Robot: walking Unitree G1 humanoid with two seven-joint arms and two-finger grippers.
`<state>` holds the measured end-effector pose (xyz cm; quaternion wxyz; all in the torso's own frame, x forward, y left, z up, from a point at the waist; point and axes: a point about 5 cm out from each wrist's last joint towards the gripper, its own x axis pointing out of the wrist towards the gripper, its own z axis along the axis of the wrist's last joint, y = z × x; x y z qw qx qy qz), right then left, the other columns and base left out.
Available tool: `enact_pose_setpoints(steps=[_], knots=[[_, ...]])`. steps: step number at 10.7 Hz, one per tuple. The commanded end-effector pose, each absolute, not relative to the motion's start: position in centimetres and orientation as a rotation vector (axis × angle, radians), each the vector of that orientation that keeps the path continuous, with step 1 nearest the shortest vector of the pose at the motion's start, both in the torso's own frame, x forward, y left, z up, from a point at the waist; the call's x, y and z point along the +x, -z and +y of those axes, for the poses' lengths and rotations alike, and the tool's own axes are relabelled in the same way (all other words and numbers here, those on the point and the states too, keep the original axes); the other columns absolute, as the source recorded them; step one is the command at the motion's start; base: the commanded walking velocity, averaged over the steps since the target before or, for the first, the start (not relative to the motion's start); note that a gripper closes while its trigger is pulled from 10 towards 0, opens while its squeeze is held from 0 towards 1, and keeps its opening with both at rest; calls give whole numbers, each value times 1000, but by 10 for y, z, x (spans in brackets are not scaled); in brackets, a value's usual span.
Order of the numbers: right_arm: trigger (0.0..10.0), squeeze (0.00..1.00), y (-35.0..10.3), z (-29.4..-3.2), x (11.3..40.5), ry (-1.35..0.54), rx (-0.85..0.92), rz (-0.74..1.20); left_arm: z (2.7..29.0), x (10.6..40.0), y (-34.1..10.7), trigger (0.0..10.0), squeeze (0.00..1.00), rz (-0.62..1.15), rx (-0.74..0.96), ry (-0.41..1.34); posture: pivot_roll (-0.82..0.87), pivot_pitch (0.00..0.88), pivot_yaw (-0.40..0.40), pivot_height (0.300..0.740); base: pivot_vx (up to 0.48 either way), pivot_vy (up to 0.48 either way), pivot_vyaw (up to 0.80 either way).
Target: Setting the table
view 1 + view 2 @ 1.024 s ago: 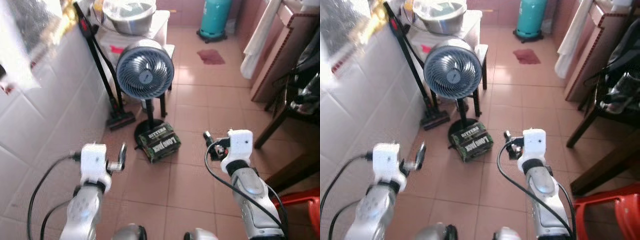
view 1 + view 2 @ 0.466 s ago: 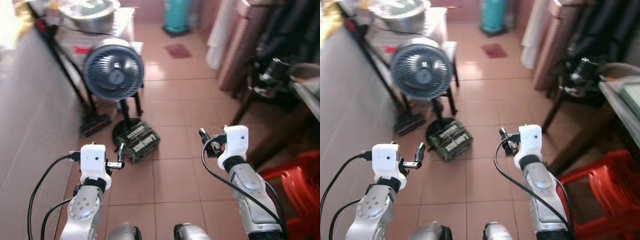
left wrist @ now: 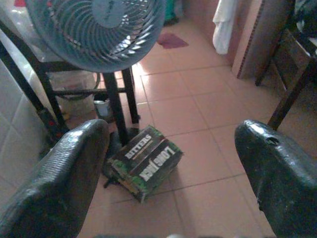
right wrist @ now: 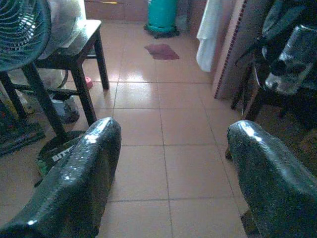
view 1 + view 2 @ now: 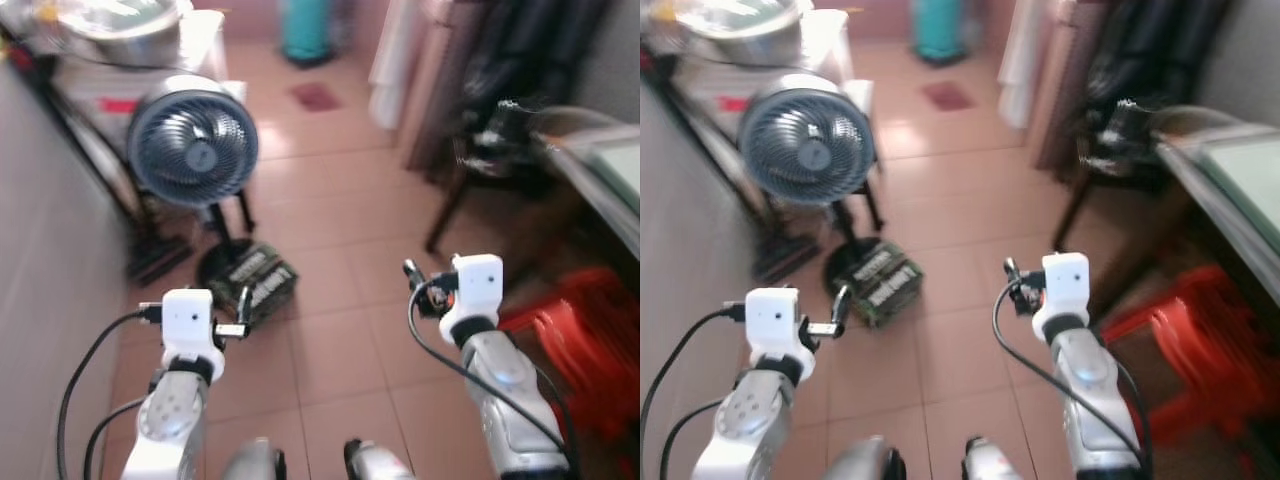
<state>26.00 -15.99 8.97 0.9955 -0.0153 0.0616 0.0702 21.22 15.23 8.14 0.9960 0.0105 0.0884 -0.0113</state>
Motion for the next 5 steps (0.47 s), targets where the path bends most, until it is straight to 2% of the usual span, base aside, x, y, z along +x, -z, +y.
enact_pose_setpoints(steps=[1,5], knots=[[10000,0,-92,-162,260,-138,-31,122,154,213,-86,10000,0,161,32,18,32,100,37,740,0,0,-788],[10000,0,-95,-164,265,-130,-33,109,158,219,-91,10000,0,127,48,-2,31,98,30,740,0,0,-788]])
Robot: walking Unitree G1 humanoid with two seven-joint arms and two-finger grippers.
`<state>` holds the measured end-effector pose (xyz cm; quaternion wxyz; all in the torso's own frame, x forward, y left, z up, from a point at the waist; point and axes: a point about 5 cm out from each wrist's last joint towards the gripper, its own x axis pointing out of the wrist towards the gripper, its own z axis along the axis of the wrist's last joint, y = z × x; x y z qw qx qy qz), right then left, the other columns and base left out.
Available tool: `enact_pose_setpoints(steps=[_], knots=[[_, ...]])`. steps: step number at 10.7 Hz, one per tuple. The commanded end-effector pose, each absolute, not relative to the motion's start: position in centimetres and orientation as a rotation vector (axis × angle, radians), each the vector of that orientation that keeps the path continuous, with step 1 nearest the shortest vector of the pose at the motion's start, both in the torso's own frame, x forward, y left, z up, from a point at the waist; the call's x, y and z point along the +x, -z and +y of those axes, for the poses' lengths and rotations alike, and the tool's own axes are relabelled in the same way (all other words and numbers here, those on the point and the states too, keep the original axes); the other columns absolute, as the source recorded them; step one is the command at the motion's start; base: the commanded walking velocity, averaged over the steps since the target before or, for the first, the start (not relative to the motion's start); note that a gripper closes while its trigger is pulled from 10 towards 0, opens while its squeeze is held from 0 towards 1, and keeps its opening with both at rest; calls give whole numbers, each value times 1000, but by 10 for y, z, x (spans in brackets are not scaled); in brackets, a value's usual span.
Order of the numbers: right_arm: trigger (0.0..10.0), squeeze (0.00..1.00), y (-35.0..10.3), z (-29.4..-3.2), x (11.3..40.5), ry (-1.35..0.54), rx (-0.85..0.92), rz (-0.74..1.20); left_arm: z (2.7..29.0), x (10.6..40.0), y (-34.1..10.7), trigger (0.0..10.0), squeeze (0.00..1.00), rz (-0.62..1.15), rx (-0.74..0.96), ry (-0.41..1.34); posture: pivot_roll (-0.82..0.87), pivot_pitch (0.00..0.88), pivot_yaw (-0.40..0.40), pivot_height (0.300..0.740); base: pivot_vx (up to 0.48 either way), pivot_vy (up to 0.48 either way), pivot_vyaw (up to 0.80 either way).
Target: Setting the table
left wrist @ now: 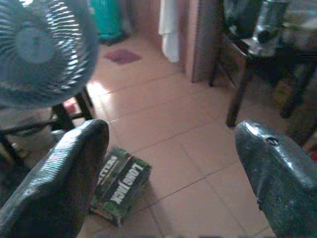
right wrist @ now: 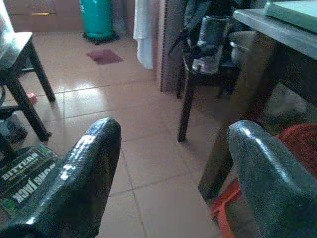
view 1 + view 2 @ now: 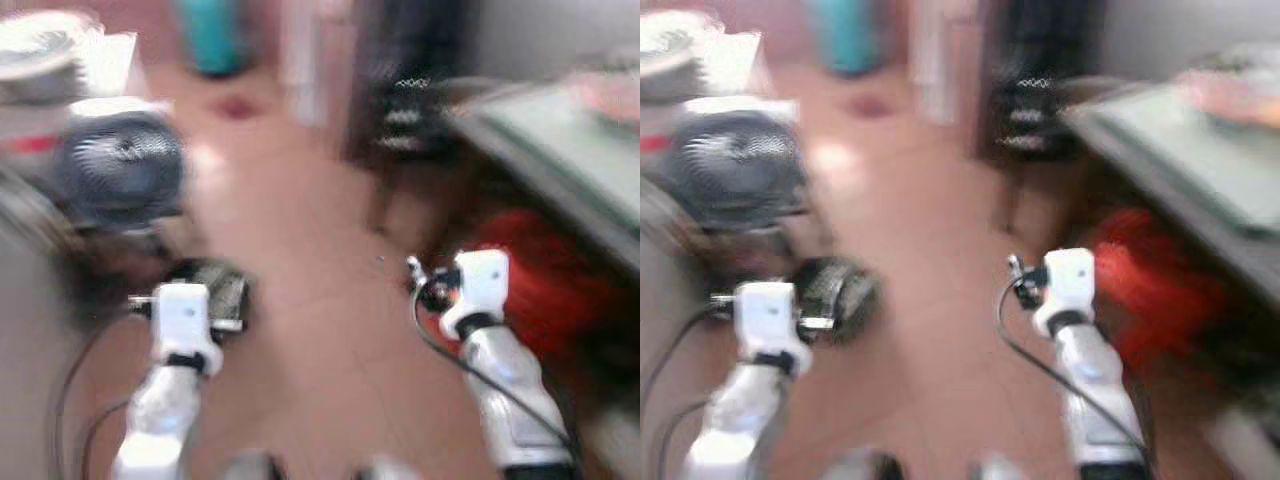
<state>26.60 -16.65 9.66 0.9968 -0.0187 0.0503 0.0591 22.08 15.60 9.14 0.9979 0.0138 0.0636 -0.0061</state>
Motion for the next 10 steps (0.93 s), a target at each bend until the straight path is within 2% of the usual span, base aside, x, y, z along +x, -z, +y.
enact_pose_setpoints(steps=[1,7,10], knots=[[10000,0,-95,-164,266,-131,-31,111,157,219,-89,10000,0,143,8,-4,29,95,26,740,0,0,-788],[10000,0,-95,-167,265,-121,-30,113,157,222,-88,10000,0,135,33,-20,25,88,20,740,0,0,-788],[10000,0,-96,-166,265,-119,-28,111,158,222,-87,10000,0,136,39,-26,27,85,19,740,0,396,-788]])
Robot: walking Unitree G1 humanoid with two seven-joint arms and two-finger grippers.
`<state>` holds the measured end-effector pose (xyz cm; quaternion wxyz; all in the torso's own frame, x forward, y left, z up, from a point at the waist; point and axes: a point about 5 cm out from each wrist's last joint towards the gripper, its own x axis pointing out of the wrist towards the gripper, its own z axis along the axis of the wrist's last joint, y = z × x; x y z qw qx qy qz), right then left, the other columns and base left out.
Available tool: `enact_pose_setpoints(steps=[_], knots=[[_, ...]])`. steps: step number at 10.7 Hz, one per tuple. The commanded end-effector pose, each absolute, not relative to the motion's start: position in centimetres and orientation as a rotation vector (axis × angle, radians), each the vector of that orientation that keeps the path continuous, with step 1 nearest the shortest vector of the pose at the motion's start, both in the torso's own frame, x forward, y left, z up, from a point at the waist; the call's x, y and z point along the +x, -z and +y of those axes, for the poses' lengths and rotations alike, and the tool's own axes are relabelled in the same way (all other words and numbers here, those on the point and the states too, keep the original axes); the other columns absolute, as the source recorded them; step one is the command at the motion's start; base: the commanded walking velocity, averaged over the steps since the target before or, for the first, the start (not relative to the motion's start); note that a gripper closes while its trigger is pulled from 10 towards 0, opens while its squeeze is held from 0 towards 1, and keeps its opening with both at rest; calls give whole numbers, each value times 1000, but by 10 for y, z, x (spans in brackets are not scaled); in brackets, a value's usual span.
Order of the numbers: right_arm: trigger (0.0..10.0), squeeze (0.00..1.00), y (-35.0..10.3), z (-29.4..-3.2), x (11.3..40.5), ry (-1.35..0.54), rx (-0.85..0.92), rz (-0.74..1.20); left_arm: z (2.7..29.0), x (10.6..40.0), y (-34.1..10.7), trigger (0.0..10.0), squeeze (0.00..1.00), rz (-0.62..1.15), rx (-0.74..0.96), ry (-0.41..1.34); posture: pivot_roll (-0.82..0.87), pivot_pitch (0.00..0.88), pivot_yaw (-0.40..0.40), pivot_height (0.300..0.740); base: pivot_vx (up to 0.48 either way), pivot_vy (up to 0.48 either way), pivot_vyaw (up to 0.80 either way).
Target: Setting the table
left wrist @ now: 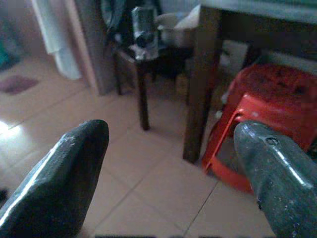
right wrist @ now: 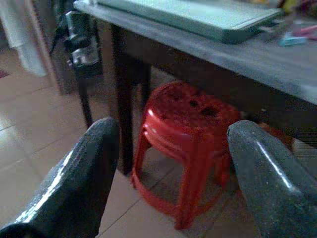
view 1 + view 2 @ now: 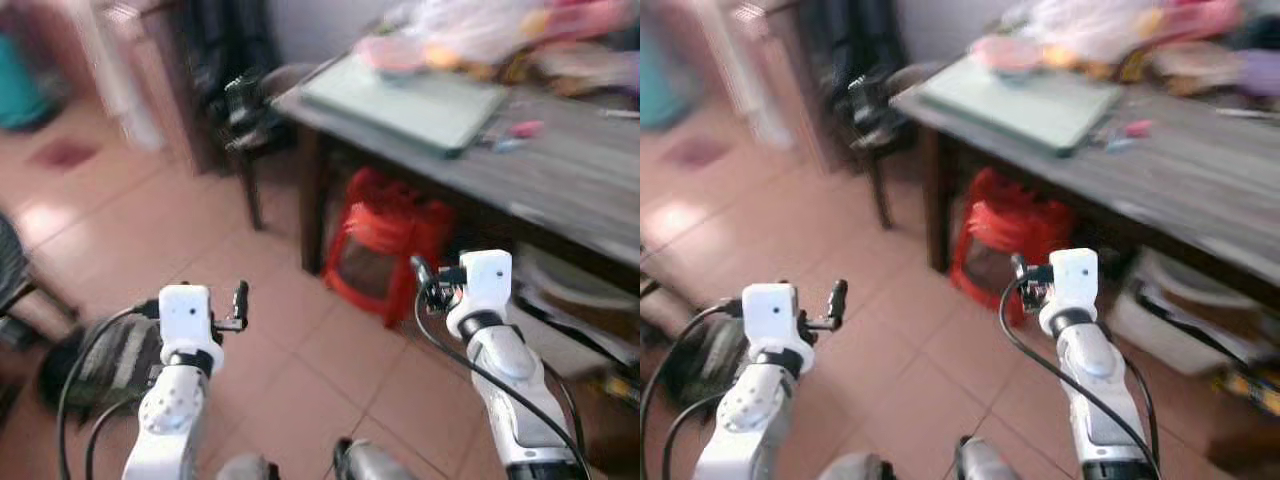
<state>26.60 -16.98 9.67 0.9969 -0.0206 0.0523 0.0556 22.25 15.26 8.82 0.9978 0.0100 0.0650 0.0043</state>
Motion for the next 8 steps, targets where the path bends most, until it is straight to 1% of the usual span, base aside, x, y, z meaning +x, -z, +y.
enact_pose_setpoints(steps=[1,8], knots=[[10000,0,-96,-166,265,-119,-28,111,158,221,-87,10000,0,137,40,-25,25,86,19,740,0,379,-788],[10000,0,-97,-165,267,-133,-32,108,158,220,-85,10000,0,121,33,-50,34,87,4,740,0,284,-788]])
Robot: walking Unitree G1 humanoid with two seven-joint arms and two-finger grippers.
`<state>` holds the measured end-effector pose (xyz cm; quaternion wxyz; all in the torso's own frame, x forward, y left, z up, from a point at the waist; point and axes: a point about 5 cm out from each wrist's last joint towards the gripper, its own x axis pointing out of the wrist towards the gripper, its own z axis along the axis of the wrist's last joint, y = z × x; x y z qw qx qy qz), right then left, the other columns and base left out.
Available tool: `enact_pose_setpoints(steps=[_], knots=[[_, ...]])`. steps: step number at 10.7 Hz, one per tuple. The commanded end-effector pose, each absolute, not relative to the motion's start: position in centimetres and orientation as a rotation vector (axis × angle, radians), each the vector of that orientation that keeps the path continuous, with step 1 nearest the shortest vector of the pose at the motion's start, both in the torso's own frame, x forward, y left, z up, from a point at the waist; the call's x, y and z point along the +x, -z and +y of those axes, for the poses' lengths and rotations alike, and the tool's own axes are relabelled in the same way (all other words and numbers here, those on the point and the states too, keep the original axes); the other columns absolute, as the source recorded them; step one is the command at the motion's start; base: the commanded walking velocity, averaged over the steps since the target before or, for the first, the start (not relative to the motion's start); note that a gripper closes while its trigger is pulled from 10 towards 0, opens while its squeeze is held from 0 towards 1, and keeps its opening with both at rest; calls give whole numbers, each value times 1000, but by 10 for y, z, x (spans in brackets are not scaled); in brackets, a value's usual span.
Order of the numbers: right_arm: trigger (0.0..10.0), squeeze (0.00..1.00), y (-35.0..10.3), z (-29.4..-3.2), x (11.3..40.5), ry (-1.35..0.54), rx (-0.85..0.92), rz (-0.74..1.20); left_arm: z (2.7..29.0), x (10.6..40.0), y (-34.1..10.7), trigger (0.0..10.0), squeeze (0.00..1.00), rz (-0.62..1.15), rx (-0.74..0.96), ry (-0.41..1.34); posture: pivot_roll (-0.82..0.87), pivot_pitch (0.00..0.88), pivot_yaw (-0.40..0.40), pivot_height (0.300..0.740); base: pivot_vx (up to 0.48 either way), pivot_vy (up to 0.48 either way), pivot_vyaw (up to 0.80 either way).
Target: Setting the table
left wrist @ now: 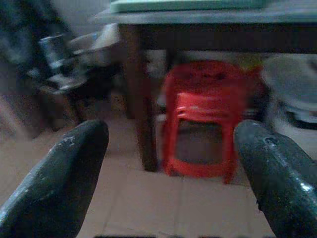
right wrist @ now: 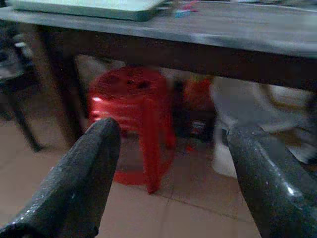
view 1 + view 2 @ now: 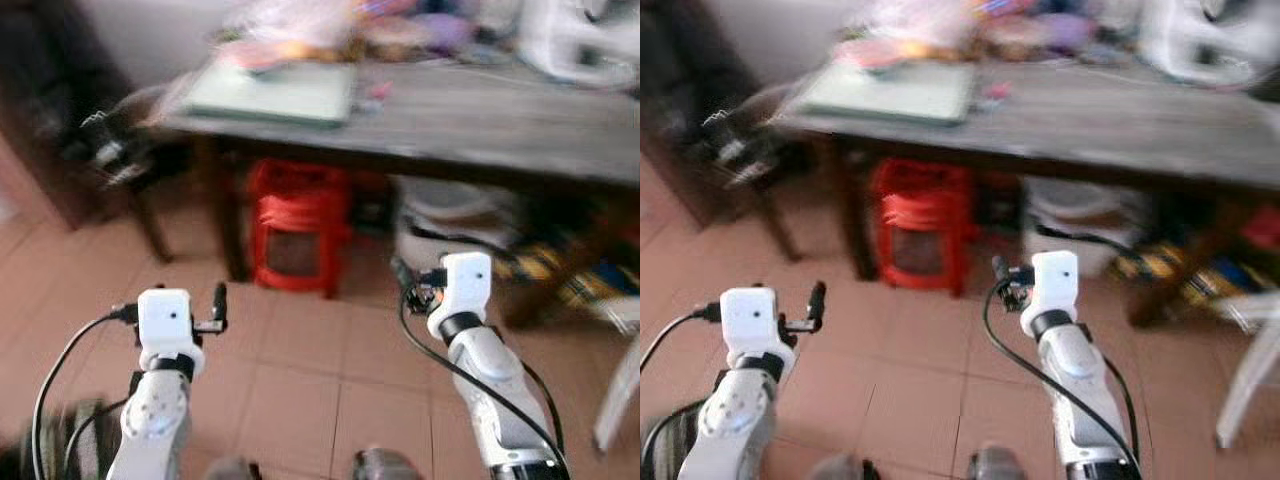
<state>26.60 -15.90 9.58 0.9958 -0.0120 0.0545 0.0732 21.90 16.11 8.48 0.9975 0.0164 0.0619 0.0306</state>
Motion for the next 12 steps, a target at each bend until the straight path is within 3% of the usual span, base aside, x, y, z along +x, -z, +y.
enact_pose_setpoints(steps=[1,4,7,12], knots=[[10000,0,-97,-165,267,-131,-31,107,157,222,-87,10000,0,102,32,-41,33,82,2,740,0,0,-788],[10000,0,-96,-164,264,-139,-24,112,152,220,-91,10000,0,67,93,-40,36,64,-23,740,0,0,-769],[10000,0,-94,-159,261,-174,-58,106,146,210,-85,10000,0,100,24,8,36,68,0,740,0,0,0],[10000,0,-98,-157,268,-176,-126,84,147,216,-91,10000,0,81,19,32,33,83,14,740,0,-439,0]])
